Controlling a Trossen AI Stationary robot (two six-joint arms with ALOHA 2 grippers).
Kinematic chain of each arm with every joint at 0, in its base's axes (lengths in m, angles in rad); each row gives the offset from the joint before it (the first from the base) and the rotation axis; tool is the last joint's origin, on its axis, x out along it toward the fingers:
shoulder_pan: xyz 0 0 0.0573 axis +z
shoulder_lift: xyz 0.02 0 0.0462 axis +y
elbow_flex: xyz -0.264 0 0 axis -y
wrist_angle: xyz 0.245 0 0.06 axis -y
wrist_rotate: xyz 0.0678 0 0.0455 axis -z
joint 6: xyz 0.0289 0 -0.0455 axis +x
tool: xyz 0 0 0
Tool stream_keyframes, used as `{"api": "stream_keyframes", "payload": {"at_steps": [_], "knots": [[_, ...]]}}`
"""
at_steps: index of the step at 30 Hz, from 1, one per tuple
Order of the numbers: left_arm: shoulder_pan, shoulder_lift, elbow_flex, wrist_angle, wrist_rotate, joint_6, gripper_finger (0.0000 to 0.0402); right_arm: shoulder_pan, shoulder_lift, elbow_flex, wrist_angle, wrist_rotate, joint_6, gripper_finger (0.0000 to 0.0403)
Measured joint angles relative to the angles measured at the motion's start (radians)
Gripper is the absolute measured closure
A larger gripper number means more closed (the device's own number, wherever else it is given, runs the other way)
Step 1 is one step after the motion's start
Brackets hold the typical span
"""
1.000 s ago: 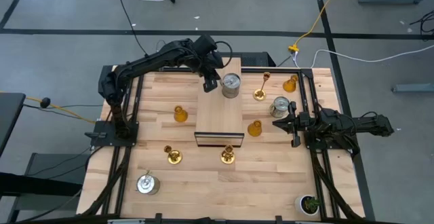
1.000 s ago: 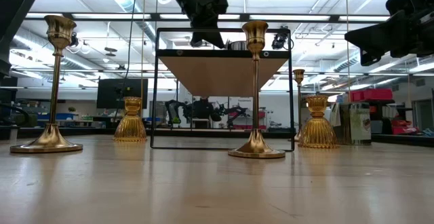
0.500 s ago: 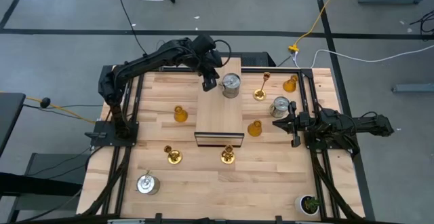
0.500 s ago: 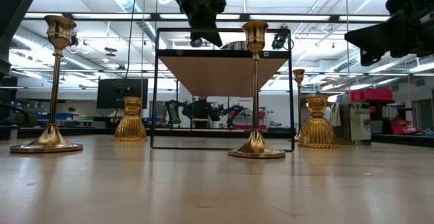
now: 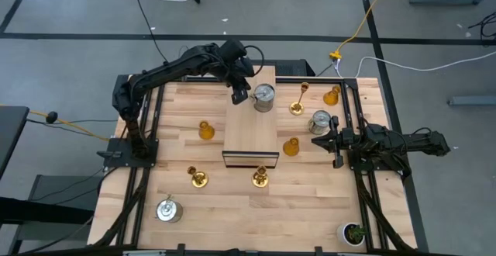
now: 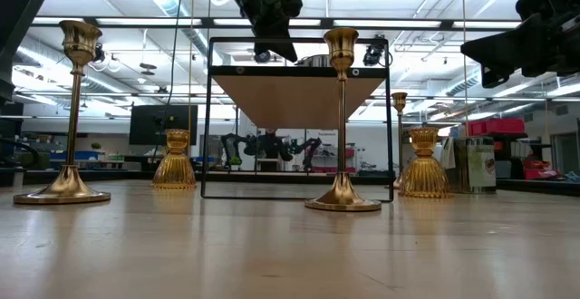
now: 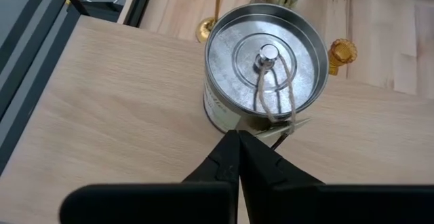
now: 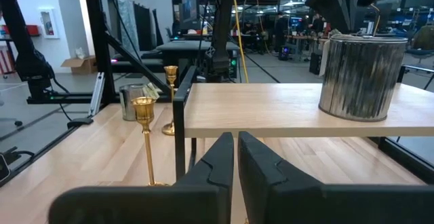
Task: Pick & Place candle stick holders
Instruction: Put the left orange glass candle holder on the shelf
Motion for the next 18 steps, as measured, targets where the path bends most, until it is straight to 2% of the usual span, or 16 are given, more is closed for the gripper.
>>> {"api": "stream_keyframes", "payload": {"at_steps": [6, 18], "knots": [[0.0, 0.0, 0.0, 0.0, 0.045, -0.001, 0.0398, 0.0, 0.0, 0.0, 0.0, 0.0, 0.0, 0.0376], [0.0, 0.0, -0.001, 0.0, 0.065, 0.0, 0.0395, 0.0, 0.0, 0.0, 0.0, 0.0, 0.0, 0.0376]]}}
